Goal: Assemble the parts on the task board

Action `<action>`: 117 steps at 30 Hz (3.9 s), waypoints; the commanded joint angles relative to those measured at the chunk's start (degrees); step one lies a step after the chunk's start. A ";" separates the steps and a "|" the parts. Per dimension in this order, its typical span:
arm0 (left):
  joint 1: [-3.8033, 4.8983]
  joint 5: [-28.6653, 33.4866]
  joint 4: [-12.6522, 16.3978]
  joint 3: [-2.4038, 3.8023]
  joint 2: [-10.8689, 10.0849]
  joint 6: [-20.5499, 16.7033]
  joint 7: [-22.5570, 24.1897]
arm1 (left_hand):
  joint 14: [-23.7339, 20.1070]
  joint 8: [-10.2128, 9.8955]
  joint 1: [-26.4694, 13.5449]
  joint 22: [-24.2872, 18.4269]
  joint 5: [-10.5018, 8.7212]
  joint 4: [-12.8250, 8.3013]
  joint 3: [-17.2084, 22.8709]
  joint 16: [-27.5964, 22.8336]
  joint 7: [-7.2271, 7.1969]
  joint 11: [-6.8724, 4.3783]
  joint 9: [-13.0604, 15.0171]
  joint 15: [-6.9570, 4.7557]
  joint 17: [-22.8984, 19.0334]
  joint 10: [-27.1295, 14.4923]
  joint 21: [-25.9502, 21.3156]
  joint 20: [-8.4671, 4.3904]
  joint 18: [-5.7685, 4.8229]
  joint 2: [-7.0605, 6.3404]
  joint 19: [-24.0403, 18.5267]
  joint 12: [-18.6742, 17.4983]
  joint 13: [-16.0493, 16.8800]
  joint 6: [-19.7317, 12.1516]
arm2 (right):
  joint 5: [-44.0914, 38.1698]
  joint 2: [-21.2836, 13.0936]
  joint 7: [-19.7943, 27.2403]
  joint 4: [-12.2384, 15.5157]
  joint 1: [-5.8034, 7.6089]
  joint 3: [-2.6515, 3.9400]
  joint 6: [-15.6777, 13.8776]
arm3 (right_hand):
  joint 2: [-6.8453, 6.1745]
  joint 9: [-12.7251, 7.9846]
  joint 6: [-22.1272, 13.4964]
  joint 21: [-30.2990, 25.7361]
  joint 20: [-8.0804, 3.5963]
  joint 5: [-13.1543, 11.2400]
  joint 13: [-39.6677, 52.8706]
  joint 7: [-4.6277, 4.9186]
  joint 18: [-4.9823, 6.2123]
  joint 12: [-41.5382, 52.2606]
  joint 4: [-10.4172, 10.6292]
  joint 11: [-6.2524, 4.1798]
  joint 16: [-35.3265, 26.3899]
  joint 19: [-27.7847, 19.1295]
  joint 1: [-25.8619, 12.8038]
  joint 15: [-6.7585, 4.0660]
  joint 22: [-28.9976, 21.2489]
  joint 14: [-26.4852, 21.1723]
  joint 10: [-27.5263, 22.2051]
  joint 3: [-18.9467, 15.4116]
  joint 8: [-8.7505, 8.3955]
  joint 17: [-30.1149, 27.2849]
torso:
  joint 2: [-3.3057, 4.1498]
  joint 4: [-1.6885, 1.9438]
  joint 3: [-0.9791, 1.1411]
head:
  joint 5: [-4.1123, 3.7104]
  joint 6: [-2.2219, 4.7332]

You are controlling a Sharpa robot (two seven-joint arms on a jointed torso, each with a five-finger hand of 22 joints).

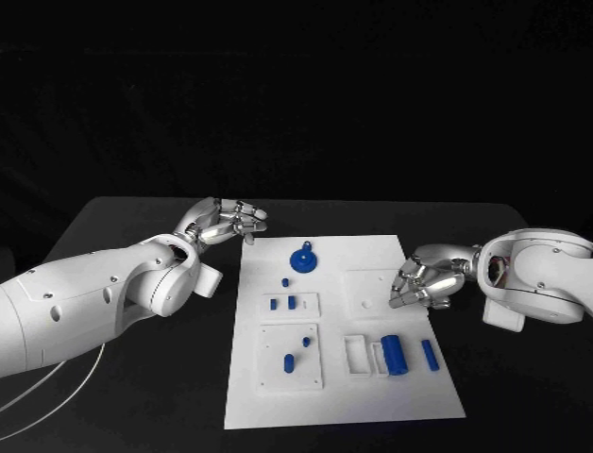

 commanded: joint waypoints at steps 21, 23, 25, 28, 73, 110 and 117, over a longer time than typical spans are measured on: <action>-0.60 1.36 2.07 -1.43 -1.17 0.41 0.48 | 0.44 0.35 -0.90 0.15 -0.43 -0.04 -0.34 -0.44 0.06 -0.03 -0.15 0.11 0.30 -0.34 -0.40 -2.07 -0.10 -0.46 0.37 -0.36 0.08 -0.47 | 3.30 -2.80 -17.41 6.75 0.18 -5.48 -0.73 | 7.91 3.16 1.73 3.97 -0.67 12.99 5.10 -0.95 3.07 4.96 -6.06 -1.10 3.56 -2.51 -7.68 -0.92 0.98 -0.98 -0.21 -17.54 0.03 6.33 | -4.00 -1.01 0.30 | 0.32 -2.68; -0.65 1.40 2.24 -1.68 -1.18 0.44 0.47 | 0.43 0.35 -0.98 0.16 -0.45 0.02 -0.36 -0.47 0.07 -0.03 -0.16 0.11 0.32 -0.36 -0.41 -2.07 -0.10 -0.49 0.36 -0.37 0.07 -0.48 | 3.30 -2.47 -17.83 7.07 0.18 -5.94 -1.16 | 7.99 3.14 1.80 4.01 -0.70 12.41 5.17 -0.98 3.07 5.07 -6.13 -1.12 3.55 -2.47 -8.16 -0.94 0.95 -0.87 -0.07 -17.87 -0.11 6.48 | -4.30 -1.07 0.32 | 0.36 -2.86; -0.74 1.44 2.32 -1.83 -1.13 0.48 0.47 | 0.42 0.35 -1.08 0.17 -0.48 0.11 -0.38 -0.51 0.07 -0.02 -0.17 0.12 0.36 -0.38 -0.43 -2.06 -0.11 -0.51 0.36 -0.37 0.07 -0.50 | 3.08 -2.22 -18.39 7.45 0.18 -6.56 -1.80 | 7.99 3.14 1.92 4.08 -0.76 11.17 5.35 -1.02 3.07 5.36 -6.06 -1.17 3.60 -2.39 -8.72 -0.97 0.94 -0.73 0.17 -18.17 -0.24 6.67 | -4.61 -1.13 0.28 | 0.35 -3.01; -0.88 1.57 2.64 -1.93 -1.25 0.56 0.36 | 0.41 0.36 -1.17 0.19 -0.50 0.20 -0.40 -0.55 0.08 -0.01 -0.18 0.13 0.39 -0.39 -0.44 -2.05 -0.11 -0.53 0.35 -0.38 0.07 -0.52 | 2.88 -1.70 -19.08 7.72 0.17 -6.94 -2.55 | 7.96 3.12 2.00 4.15 -0.86 10.63 5.53 -1.04 3.07 5.60 -6.03 -1.20 3.64 -2.31 -8.96 -1.01 0.94 -0.65 0.29 -18.22 -0.37 6.85 | -4.80 -1.13 0.21 | 0.30 -3.24; -0.95 1.80 3.86 -1.94 -2.52 0.77 0.36 | 0.41 0.36 -1.47 0.29 -0.57 0.60 -0.43 -0.74 0.09 0.00 -0.26 0.13 0.62 -0.46 -0.54 -2.06 -0.08 -0.62 0.32 -0.38 0.06 -0.64 | 2.80 5.57 -20.82 4.60 -2.62 -10.16 -7.28 | 7.77 2.97 1.94 4.44 -1.14 9.99 6.33 -0.89 3.07 6.47 -6.97 -1.04 3.56 -2.28 -8.87 -0.86 0.94 -0.48 -0.09 -17.85 -1.32 7.70 | -4.26 -0.56 -0.40 | 1.08 -4.12; -0.95 1.80 3.49 -1.94 -2.50 0.87 0.12 | 0.45 0.30 -1.50 0.38 -0.50 0.75 -0.40 -0.84 0.15 0.00 -0.34 0.14 0.80 -0.49 -0.57 -2.06 -0.06 -0.61 0.34 -0.37 0.06 -0.84 | 9.26 2.61 -18.94 7.66 -0.25 -10.10 -10.97 | 11.39 2.73 5.08 5.14 -0.25 8.42 6.00 -1.40 3.07 6.65 -8.19 -1.49 2.86 -2.34 -9.43 -1.18 0.96 0.00 0.34 -13.98 -1.51 8.58 | -4.12 -0.51 -0.35 | 1.11 -4.16; -0.94 1.80 3.46 -1.94 -2.48 0.84 0.11 | 0.44 0.30 -1.52 0.39 -0.48 0.79 -0.40 -0.86 0.16 0.00 -0.36 0.14 0.82 -0.50 -0.58 -2.06 -0.06 -0.61 0.33 -0.37 0.06 -0.86 | 10.71 3.78 -18.79 8.09 -0.24 -10.10 -10.48 | 11.21 2.67 5.21 5.20 -0.25 8.51 5.99 -1.44 3.07 6.68 -8.25 -1.53 2.86 -2.31 -9.59 -1.22 0.96 0.03 0.39 -13.87 -1.55 8.64 | -4.10 -0.56 -0.36 | 1.23 -4.26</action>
